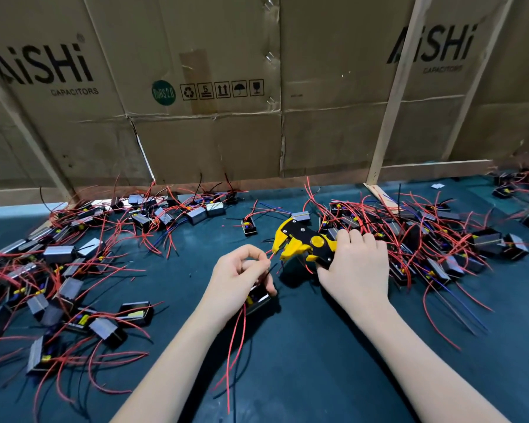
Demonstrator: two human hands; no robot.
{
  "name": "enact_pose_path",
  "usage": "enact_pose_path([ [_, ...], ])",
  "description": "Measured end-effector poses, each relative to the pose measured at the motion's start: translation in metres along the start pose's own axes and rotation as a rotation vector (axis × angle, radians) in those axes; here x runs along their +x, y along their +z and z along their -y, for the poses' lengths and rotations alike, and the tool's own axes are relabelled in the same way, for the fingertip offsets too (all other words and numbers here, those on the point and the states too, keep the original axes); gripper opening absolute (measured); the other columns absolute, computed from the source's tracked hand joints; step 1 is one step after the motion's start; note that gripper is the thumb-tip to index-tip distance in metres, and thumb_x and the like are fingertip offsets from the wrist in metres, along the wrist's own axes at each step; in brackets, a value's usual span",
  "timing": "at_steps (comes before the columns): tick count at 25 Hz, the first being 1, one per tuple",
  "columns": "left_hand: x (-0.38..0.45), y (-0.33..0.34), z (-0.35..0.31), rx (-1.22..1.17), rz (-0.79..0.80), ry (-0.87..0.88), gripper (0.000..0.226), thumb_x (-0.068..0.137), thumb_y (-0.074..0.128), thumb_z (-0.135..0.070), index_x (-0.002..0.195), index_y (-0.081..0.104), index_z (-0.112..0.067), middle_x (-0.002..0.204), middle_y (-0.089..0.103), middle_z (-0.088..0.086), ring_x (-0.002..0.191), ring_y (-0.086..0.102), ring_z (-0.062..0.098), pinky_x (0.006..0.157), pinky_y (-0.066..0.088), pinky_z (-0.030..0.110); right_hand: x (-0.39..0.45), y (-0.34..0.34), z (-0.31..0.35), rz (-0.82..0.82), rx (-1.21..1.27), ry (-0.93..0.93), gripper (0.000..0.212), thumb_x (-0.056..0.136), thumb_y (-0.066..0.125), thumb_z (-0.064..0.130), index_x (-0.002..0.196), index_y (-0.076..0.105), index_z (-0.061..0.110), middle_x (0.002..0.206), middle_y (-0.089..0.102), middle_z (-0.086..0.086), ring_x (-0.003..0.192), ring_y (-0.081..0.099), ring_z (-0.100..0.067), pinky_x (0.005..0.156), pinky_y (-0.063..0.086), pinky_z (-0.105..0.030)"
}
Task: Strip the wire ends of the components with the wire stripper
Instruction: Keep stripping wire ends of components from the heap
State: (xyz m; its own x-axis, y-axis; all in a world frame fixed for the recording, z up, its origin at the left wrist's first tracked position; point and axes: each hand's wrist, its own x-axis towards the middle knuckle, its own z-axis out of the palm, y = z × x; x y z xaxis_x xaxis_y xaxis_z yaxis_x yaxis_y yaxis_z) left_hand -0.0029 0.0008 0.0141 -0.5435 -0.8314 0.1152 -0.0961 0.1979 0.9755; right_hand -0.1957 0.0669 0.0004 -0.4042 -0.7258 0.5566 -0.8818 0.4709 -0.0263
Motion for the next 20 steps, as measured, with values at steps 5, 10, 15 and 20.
enact_pose_path([
  [5,0.0009,0.0005,0.0035,0.017,0.030,-0.031,0.023,0.094,0.055,-0.012,0.074,0.058,-0.021,0.060,0.069,0.010,0.068,0.055,0.030,0.076,0.039,0.038,0.0006,-0.0023,0.0013,-0.027,-0.017,-0.021,0.055,0.053,0.087,0.040,0.086,0.060,0.005,0.083,0.064,-0.014,0.079,0.058,-0.033,0.072,0.041,-0.041],
  [10,0.0016,0.0043,0.0061,0.034,0.037,-0.021,0.019,0.096,0.054,-0.016,0.078,0.057,-0.019,0.063,0.071,0.010,0.069,0.057,0.030,0.075,0.039,0.036,0.0010,-0.0036,0.0012,-0.010,-0.035,-0.043,0.055,0.054,0.087,0.043,0.086,0.061,0.007,0.082,0.065,-0.011,0.078,0.058,-0.032,0.073,0.040,-0.040],
  [15,0.0012,0.0043,0.0055,0.004,0.038,-0.010,0.015,0.097,0.054,-0.012,0.083,0.058,-0.012,0.063,0.070,0.011,0.067,0.061,0.026,0.072,0.043,0.028,0.0035,-0.0055,-0.0007,0.070,-0.056,-0.035,0.042,0.065,0.076,0.048,0.082,0.059,0.014,0.082,0.066,-0.004,0.080,0.062,-0.028,0.076,0.035,-0.038],
  [20,0.0009,0.0005,0.0023,-0.051,0.087,0.004,0.013,0.098,0.055,-0.011,0.086,0.059,-0.008,0.065,0.070,0.009,0.068,0.067,0.020,0.067,0.046,0.012,0.0065,-0.0091,-0.0009,0.146,-0.040,0.037,0.032,0.069,0.071,0.045,0.069,0.048,0.023,0.075,0.064,0.001,0.071,0.062,-0.025,0.060,0.026,-0.028],
])
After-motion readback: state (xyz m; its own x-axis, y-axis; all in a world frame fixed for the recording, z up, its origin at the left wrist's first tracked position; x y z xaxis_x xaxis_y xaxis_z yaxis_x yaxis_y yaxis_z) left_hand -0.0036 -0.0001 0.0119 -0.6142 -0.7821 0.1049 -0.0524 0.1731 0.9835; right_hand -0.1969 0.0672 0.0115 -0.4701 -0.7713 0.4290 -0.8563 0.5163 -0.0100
